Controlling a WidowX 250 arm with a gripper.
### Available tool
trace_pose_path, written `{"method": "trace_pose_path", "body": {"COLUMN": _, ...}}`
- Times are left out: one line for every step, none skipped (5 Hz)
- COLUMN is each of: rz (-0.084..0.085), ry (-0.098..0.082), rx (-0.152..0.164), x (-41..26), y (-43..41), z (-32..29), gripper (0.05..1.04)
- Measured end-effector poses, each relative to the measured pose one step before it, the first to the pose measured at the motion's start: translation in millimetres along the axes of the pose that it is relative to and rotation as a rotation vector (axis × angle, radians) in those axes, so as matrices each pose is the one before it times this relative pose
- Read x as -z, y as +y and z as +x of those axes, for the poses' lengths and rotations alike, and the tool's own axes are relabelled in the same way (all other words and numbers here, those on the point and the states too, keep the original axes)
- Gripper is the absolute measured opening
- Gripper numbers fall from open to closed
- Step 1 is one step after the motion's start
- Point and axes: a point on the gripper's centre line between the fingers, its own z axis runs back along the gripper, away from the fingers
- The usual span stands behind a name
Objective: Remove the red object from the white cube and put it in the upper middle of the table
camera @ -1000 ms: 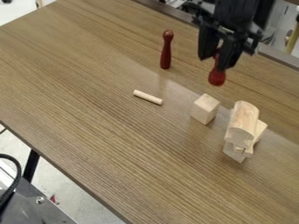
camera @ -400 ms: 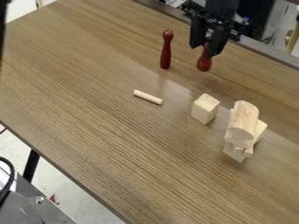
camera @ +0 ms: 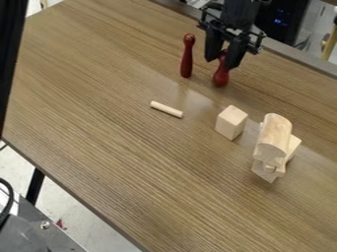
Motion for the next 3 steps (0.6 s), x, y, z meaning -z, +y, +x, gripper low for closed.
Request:
{"method": "trace_pose_path", "body": {"rz": -0.0073, "ry": 0.0053, "rx": 0.0003, "x": 6.73, "y": 1.04, "z": -2.74, "gripper": 0.837}}
{"method": "trace_pose_path", "body": {"rz": -0.0235, "ry": -0.0111, "rx": -0.0078, "x": -3.63, "y": -1.05, "z": -10.30, "gripper": 1.003}}
{"method": "trace_pose_path", "body": {"rz": 0.0013, "ry": -0.0590, "rx": -0.0128, "x": -25.19, "y": 1.44, "z": -12.30, "gripper": 0.999}}
